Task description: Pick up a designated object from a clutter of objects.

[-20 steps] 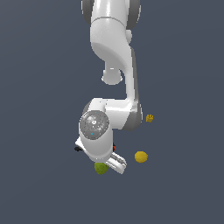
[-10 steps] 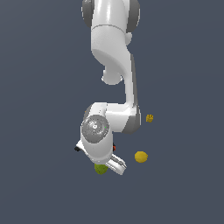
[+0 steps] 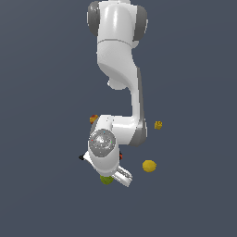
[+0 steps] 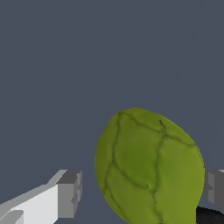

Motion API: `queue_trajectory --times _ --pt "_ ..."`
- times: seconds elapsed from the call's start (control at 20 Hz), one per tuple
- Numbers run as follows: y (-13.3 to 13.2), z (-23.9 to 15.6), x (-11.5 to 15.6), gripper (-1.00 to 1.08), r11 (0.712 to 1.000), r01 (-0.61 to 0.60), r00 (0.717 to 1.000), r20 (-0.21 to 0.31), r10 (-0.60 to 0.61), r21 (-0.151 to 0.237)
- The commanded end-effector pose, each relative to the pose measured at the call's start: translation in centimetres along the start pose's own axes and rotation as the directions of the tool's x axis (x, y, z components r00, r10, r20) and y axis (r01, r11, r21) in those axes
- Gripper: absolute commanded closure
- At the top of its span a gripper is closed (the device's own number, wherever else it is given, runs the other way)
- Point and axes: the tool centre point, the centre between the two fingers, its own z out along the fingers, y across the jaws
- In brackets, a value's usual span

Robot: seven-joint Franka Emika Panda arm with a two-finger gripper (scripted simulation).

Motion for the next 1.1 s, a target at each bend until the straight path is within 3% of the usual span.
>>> queue_trajectory --times 0.0,0.65,1.05 --pt "0.0 -0.1 0.1 1.08 1.0 0.0 1.0 -0.001 0.0 0.001" --pt "0.1 -0.2 0.0 1.08 1.0 0.0 1.0 -0.001 0.0 0.0" --pt "0.6 -3.0 -0.5 1.08 1.0 0.0 1.0 -0.001 0.0 0.0"
